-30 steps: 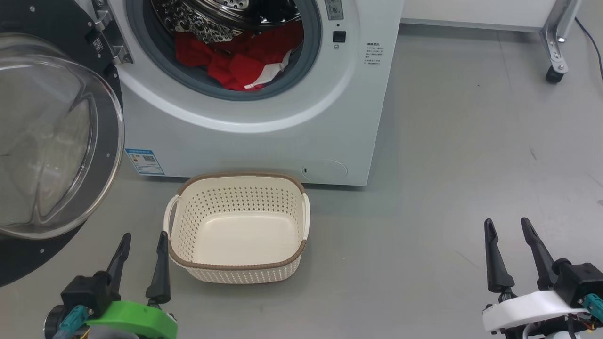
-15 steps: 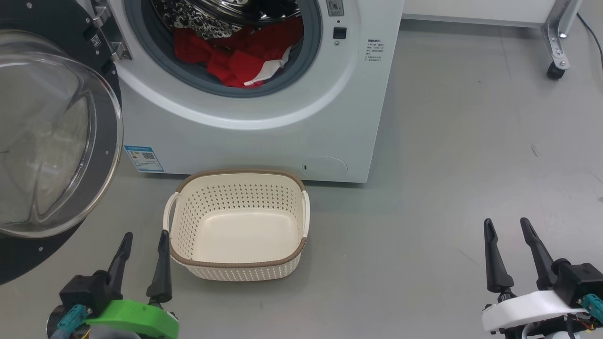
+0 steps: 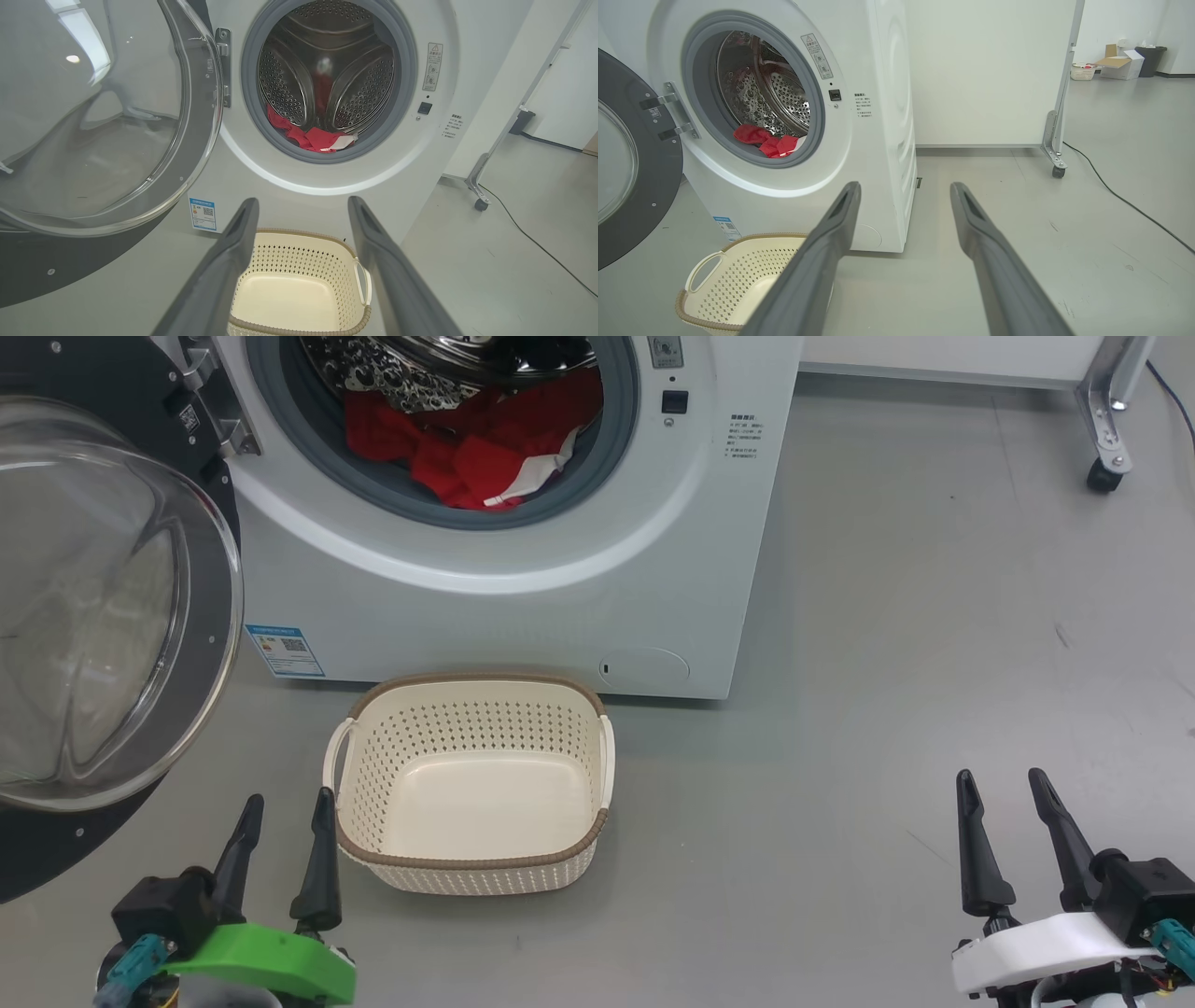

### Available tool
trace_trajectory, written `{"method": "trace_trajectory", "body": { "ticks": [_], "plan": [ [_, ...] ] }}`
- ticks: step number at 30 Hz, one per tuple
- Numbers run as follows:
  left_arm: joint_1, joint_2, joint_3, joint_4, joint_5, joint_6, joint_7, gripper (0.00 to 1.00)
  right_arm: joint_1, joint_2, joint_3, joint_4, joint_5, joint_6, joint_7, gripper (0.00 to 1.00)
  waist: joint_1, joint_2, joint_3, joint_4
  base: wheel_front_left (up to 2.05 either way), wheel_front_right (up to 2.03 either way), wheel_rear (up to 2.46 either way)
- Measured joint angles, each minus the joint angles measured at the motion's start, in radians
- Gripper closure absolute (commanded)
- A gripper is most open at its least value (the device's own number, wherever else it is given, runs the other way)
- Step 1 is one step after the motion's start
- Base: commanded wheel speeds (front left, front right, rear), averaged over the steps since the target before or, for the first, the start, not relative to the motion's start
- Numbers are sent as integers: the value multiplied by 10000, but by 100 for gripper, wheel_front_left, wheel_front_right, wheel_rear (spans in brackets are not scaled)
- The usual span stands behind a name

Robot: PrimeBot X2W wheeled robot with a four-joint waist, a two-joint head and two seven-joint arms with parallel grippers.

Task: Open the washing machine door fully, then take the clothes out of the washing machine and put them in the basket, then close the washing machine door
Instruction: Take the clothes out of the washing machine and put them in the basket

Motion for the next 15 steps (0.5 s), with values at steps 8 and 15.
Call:
{"method": "trace_trajectory", "body": {
  "ticks": [8,15],
  "plan": [
    [18,19,-13,-56,-8,-10,42,0,0,35,-12,6,0,0,0,0,0,0,-12,0,70,-70,0],
    [52,54,-38,-105,-75,-52,119,0,0,84,-15,35,-2,0,0,0,0,0,-17,-3,101,-101,0]
  ]
}}
